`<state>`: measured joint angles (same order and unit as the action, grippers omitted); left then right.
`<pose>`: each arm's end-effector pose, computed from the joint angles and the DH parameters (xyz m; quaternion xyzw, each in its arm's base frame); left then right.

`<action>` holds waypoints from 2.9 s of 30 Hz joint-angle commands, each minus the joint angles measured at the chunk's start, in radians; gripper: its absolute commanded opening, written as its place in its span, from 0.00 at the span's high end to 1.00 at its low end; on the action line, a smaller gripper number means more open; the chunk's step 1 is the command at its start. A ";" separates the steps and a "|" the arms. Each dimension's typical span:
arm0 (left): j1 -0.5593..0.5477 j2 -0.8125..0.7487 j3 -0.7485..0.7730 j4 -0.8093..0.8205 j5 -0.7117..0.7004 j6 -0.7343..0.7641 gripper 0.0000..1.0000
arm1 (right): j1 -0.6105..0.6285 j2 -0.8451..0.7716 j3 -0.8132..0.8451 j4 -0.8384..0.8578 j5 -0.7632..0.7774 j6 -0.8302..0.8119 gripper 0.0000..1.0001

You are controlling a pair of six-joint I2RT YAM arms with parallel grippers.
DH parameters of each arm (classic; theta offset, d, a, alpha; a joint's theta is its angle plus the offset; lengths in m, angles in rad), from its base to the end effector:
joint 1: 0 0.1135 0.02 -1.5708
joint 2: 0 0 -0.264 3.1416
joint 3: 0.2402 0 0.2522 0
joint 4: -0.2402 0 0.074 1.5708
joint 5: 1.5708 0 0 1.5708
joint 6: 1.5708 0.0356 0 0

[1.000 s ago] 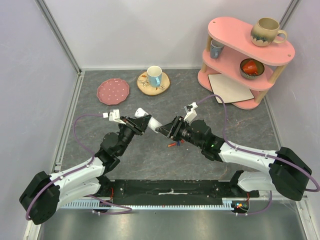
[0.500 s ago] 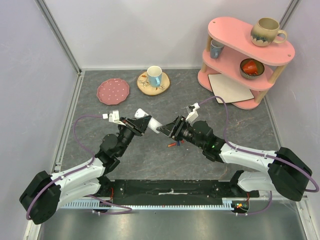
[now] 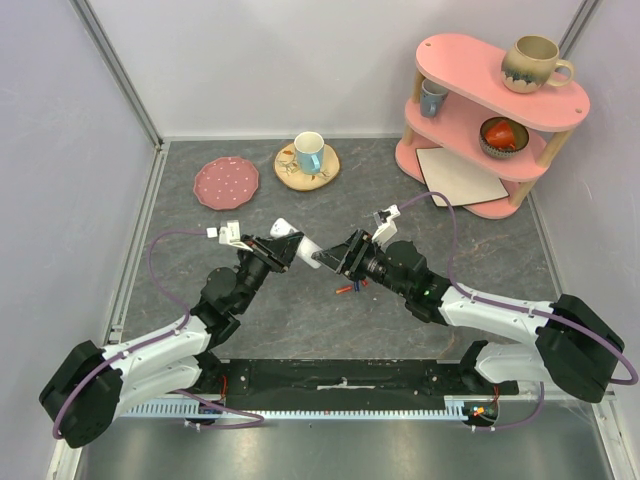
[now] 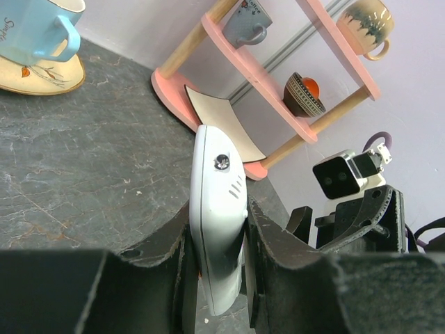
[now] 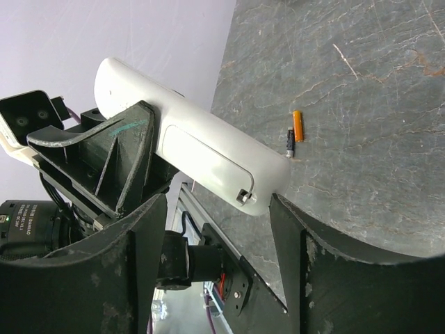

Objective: Load the batteries into the remote control
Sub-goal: Remove the battery cover from the remote control.

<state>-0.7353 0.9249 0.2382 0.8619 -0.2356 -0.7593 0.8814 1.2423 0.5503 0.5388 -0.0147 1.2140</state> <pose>0.1506 -0.1250 0.2343 -0.0977 0.6370 -0.4618 0.6095 0.1714 0.2087 0.2366 0.1209 0.7494 0.5667 0.3203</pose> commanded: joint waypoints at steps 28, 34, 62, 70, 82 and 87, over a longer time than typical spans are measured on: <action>-0.004 0.017 0.026 0.011 -0.033 0.011 0.98 | -0.007 -0.007 0.014 0.059 -0.014 0.007 0.33; -0.004 0.009 0.023 0.015 -0.027 0.008 0.98 | -0.009 0.006 0.019 0.056 -0.018 0.007 0.33; -0.004 -0.008 0.033 0.046 0.004 -0.008 0.98 | -0.009 0.022 0.026 0.041 -0.018 0.009 0.32; -0.004 -0.003 0.036 0.057 0.021 -0.015 0.98 | -0.009 0.037 0.026 0.046 -0.028 0.015 0.30; -0.029 0.011 0.018 0.078 0.032 -0.041 0.98 | -0.009 0.083 0.059 0.110 -0.057 0.028 0.32; -0.035 0.012 0.010 0.077 0.021 -0.034 0.98 | -0.009 0.079 0.071 0.113 -0.065 0.028 0.33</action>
<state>-0.7376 0.9421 0.2382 0.8318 -0.2554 -0.7593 0.8726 1.3121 0.5694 0.5980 -0.0643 1.2312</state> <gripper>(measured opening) 0.335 0.676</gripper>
